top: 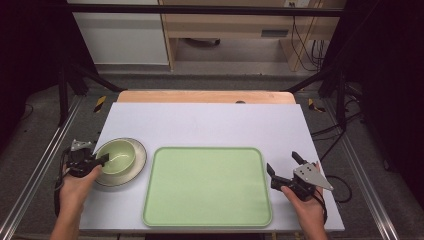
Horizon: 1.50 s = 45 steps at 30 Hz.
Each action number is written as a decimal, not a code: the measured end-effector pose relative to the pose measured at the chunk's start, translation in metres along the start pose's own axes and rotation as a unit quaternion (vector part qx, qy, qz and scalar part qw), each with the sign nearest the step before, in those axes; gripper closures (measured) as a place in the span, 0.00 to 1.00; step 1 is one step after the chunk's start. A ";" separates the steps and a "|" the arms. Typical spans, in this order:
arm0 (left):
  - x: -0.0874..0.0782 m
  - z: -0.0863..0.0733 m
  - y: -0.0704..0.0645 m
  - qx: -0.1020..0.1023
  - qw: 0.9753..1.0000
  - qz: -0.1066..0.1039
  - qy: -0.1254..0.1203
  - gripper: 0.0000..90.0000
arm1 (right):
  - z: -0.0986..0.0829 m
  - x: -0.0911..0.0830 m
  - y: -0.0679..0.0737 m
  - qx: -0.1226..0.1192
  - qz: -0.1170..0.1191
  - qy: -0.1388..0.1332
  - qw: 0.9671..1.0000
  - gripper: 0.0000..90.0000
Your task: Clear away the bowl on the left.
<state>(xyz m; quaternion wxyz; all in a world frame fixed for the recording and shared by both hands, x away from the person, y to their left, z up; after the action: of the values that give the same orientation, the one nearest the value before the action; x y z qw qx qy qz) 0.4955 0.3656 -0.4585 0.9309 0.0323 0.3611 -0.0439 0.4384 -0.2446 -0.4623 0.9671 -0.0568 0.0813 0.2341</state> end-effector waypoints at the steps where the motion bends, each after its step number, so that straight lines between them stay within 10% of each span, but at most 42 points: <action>1: 0.000 0.000 0.000 0.000 1.000 0.000 0.000 0.78 | 0.000 0.000 0.000 0.000 0.000 0.000 1.000 0.07; 17: 0.001 0.000 0.003 -0.015 1.000 -0.004 -0.003 0.90 | -0.001 0.001 0.001 -0.001 0.003 0.005 1.000 0.08; 25: -0.003 0.001 0.006 -0.051 0.997 -0.047 -0.024 0.93 | -0.001 0.001 0.001 -0.001 0.004 0.005 1.000 0.08; 45: -0.016 0.010 -0.004 -0.058 0.994 -0.079 -0.049 0.93 | 0.000 0.000 0.001 -0.002 0.005 0.004 1.000 0.08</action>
<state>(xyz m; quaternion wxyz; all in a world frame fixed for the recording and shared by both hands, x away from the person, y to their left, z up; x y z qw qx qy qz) 0.4906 0.3612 -0.4404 0.9413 -0.0531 0.3187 -0.0978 0.4383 -0.2435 -0.4627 0.9654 -0.0592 0.0847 0.2394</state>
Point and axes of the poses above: each handheld gripper's, and its own axes: x roughly forward along the jaws, z roughly out of its top, y roughly to its left, the point moved 2 cm from there along x, roughly forward along the jaws, and after that the axes turned 6 degrees about z, right-handed, at the moved point
